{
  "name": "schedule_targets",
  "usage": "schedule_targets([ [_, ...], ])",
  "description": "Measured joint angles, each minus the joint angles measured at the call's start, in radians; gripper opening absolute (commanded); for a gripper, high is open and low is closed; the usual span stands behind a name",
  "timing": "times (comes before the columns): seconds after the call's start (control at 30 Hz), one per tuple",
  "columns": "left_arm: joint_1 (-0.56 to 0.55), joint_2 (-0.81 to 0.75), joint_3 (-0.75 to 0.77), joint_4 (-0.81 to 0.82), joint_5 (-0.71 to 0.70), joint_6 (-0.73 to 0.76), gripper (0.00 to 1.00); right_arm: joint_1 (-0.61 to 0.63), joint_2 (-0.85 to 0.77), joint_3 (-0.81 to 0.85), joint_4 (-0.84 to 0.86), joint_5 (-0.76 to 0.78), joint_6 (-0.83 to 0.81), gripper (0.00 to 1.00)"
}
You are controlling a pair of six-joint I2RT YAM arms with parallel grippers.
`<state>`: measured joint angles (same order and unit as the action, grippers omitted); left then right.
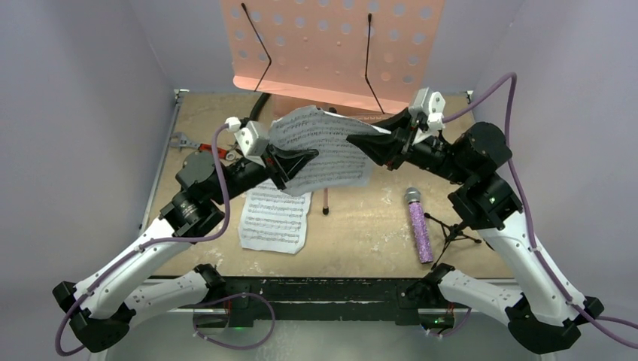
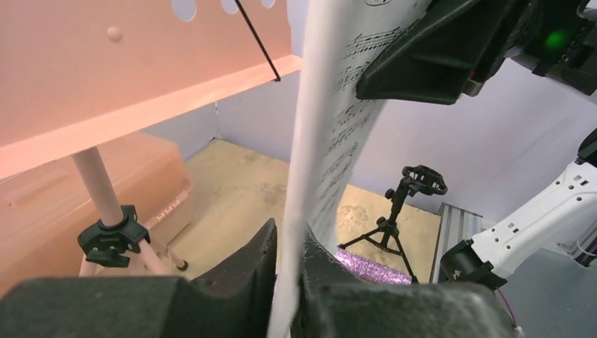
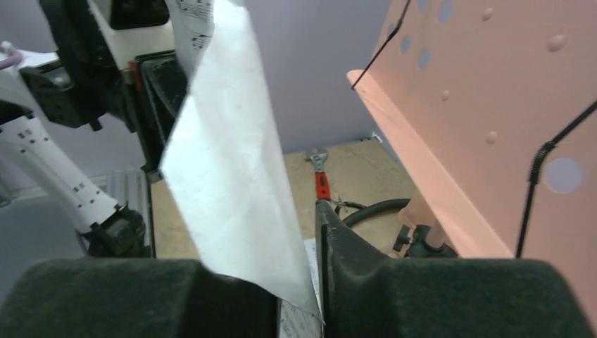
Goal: Set up the instrument practice props
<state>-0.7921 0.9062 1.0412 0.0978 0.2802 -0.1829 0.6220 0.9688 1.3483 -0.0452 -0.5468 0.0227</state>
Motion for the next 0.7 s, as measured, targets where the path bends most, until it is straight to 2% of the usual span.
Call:
schedule_targets([
  [0.13, 0.000, 0.013, 0.037, 0.004, -0.002, -0.003, 0.00, 0.000, 0.013, 0.034, 0.019, 0.071, 0.029, 0.50],
  [0.23, 0.000, 0.022, 0.069, 0.008, -0.016, -0.011, 0.00, 0.000, 0.024, 0.077, 0.040, 0.132, 0.057, 0.56],
  [0.43, 0.000, 0.054, 0.167, 0.011, -0.050, -0.017, 0.00, 0.000, 0.066, 0.219, 0.060, 0.231, 0.114, 0.55],
  [0.7, 0.000, 0.114, 0.337, -0.018, -0.145, -0.021, 0.00, 0.000, 0.124, 0.348, 0.034, 0.385, 0.175, 0.45],
])
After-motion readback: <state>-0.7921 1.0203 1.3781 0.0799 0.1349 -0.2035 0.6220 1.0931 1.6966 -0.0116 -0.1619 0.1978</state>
